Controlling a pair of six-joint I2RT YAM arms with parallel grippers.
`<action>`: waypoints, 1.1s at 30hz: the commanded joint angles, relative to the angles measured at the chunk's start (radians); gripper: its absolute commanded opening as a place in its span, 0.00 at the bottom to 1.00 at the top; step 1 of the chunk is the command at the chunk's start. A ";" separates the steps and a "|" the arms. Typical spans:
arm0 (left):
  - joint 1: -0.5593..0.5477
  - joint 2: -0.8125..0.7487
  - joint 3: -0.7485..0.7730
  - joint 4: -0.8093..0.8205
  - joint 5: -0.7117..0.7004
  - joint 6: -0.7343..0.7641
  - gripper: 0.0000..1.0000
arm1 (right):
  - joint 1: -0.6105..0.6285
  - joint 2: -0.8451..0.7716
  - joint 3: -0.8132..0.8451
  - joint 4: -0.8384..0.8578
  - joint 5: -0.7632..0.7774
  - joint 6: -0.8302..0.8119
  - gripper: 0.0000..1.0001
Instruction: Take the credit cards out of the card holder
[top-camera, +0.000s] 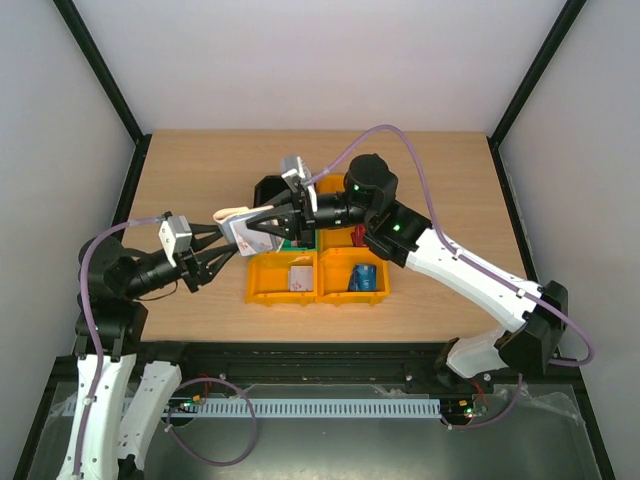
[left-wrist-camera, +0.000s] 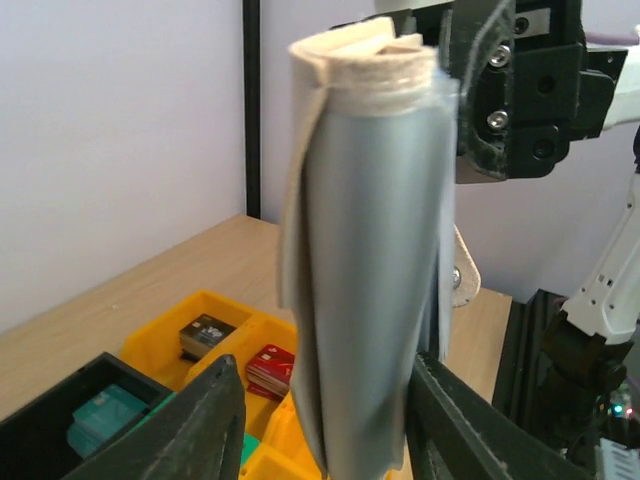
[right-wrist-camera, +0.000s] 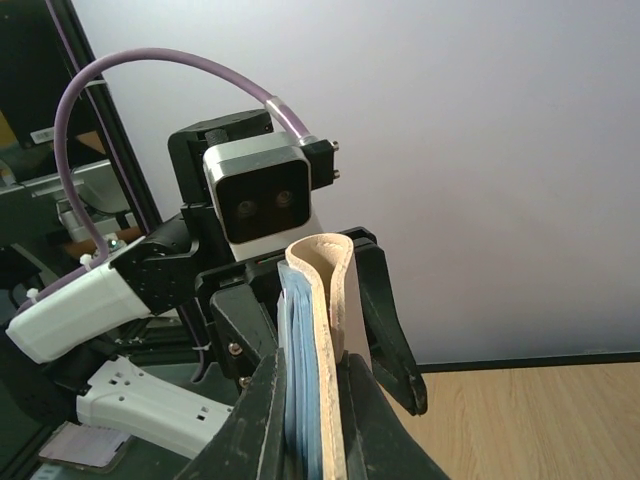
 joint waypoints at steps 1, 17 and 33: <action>-0.001 0.001 -0.023 0.071 0.017 -0.016 0.42 | 0.027 0.021 0.002 0.112 -0.059 0.047 0.02; -0.043 -0.011 -0.087 0.275 0.184 -0.174 0.29 | 0.048 0.085 0.026 0.173 -0.040 0.081 0.01; -0.048 -0.021 -0.037 0.233 0.231 -0.189 0.02 | -0.040 0.016 0.007 -0.079 -0.132 -0.130 0.37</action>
